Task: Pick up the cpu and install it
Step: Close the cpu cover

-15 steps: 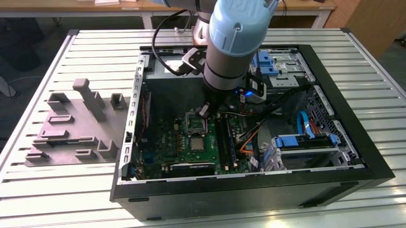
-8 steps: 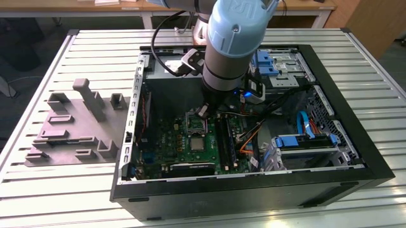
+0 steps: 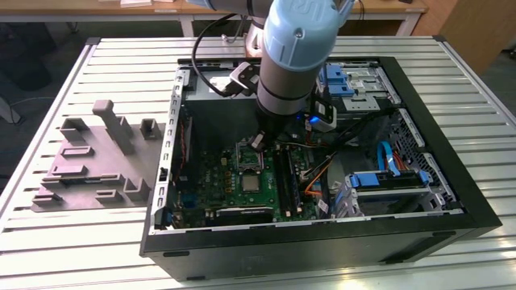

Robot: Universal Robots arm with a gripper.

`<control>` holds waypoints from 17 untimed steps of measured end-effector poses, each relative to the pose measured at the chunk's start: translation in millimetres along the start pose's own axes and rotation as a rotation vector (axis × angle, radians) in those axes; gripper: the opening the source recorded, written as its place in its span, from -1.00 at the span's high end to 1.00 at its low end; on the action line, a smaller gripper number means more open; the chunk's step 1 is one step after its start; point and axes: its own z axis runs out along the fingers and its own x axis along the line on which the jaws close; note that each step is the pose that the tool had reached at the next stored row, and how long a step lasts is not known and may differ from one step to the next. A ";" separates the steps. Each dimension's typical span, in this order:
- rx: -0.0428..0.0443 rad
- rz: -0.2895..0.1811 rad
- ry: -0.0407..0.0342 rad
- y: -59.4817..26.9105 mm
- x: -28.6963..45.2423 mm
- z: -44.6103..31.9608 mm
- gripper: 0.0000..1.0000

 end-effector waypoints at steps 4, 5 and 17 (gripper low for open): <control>0.0097 0.001 0.0134 0.9 -0.4 -0.2 0.79; 0.0108 0.001 0.0150 1.2 -0.4 -0.3 0.79; 0.0234 0.002 0.0318 5.1 -1.5 -6.7 0.79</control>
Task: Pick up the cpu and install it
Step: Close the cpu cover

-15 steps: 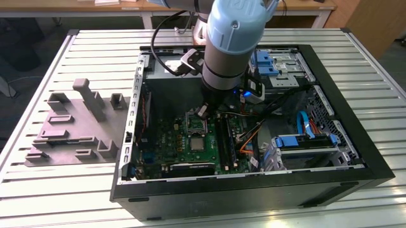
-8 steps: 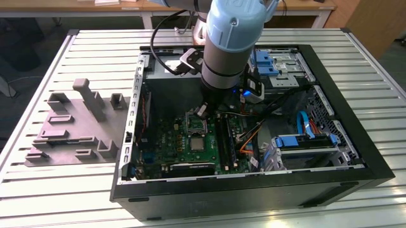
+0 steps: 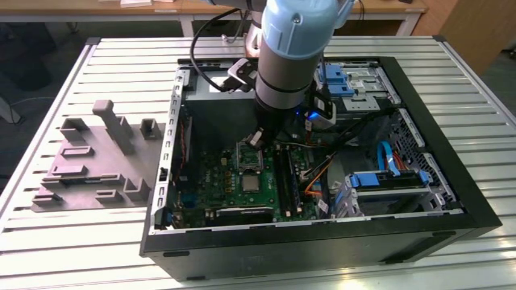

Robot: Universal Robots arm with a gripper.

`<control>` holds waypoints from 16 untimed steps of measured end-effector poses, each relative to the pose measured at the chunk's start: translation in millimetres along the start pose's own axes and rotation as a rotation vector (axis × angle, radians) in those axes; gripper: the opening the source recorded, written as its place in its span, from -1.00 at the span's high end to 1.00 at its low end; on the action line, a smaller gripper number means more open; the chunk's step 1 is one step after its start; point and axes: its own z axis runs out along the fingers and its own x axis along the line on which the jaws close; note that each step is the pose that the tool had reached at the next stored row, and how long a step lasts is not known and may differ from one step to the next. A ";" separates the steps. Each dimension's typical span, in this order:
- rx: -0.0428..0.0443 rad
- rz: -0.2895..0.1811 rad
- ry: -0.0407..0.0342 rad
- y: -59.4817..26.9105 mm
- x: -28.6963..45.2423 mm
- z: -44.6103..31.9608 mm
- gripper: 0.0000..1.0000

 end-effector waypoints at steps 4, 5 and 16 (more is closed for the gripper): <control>0.0160 0.001 0.0186 0.9 -0.6 -2.6 0.79; 0.0188 0.001 0.0217 1.2 -0.8 -3.4 0.79; 0.0292 0.002 0.0341 4.3 -3.0 -15.9 0.79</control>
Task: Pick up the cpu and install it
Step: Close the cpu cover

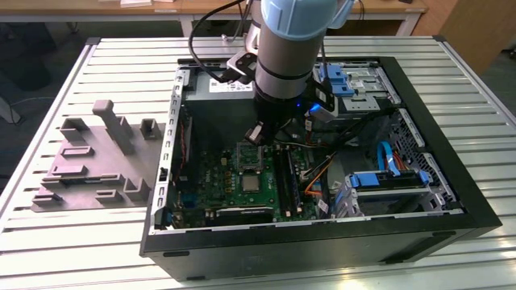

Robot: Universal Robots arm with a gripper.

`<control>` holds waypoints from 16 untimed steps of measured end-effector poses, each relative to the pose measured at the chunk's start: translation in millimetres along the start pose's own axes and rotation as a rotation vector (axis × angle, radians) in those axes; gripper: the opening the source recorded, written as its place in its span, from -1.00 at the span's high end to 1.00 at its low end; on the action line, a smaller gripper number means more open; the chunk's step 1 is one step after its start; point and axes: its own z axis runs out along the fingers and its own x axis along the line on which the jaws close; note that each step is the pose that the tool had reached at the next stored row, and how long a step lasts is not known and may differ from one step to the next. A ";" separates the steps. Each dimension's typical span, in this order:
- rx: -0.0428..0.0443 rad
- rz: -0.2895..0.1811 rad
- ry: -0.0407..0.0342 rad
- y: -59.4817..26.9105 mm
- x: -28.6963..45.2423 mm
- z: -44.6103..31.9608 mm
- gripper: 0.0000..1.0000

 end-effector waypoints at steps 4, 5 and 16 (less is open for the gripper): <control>0.0016 0.000 0.0016 0.2 -0.1 -1.0 0.79; 0.0016 -0.001 0.0020 0.2 -0.1 -1.1 0.79; 0.0011 -0.002 0.0017 0.0 0.2 -1.2 0.79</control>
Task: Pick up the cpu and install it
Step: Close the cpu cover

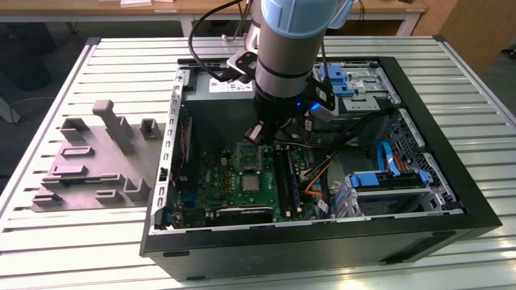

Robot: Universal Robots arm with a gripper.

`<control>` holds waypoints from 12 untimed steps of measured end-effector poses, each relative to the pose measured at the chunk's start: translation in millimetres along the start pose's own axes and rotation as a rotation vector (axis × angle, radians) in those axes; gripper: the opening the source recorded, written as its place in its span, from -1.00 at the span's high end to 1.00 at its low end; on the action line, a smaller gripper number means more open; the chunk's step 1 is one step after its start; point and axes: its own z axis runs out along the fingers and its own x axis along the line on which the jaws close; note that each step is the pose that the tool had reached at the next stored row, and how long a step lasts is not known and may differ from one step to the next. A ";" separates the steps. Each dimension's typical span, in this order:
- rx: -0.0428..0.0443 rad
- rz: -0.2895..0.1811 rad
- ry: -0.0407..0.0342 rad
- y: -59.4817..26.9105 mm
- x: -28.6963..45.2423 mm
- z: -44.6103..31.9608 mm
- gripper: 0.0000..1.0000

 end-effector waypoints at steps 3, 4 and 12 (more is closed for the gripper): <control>-0.0009 -0.010 0.0012 -0.4 0.4 -0.1 0.79; -0.0011 -0.014 0.0019 -0.4 0.5 -0.3 0.79; 0.0035 -0.031 0.0133 1.1 0.6 -5.9 0.79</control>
